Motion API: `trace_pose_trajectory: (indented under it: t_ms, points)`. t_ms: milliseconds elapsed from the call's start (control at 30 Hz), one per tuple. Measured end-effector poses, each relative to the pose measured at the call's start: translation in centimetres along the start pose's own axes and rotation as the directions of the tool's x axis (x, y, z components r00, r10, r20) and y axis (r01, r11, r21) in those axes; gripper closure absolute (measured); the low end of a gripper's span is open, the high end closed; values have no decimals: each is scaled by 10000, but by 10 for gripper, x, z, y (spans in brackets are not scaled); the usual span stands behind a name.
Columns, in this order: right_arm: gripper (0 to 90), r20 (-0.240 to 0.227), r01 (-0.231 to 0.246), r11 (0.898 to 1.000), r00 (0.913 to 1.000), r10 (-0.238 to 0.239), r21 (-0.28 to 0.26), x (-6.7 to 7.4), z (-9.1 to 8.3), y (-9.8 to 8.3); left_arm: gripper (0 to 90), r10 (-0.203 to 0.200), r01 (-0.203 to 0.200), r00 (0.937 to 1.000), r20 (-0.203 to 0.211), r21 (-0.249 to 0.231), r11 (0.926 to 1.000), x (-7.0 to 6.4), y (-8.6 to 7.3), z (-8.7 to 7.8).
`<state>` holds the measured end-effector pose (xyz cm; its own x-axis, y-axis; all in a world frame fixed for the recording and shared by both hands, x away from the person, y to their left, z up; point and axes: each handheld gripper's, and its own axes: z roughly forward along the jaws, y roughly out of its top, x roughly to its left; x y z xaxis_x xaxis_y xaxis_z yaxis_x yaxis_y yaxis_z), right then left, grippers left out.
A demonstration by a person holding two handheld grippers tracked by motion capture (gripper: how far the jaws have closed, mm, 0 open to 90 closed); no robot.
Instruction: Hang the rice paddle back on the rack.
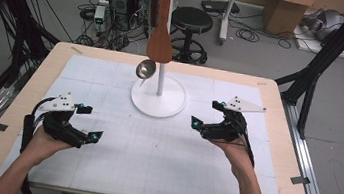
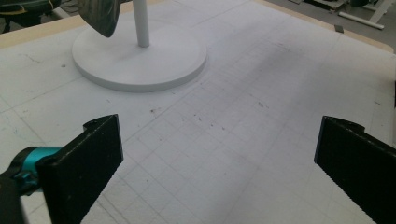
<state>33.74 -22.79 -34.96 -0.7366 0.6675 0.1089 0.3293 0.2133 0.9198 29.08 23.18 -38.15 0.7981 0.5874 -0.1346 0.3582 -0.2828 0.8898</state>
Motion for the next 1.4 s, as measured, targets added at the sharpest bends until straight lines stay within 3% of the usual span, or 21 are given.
trace_pose_trajectory:
  t_ms: [400,1400]
  points:
    - [3,93,-209,9997,9997,208,155,0,-9,-21,17,136,-135,9999,-17,224,9997,-1,-1,3]
    - [4,337,-716,9969,9969,706,311,1,-39,-66,17,-23,25,10000,-36,333,9994,2,-7,4]
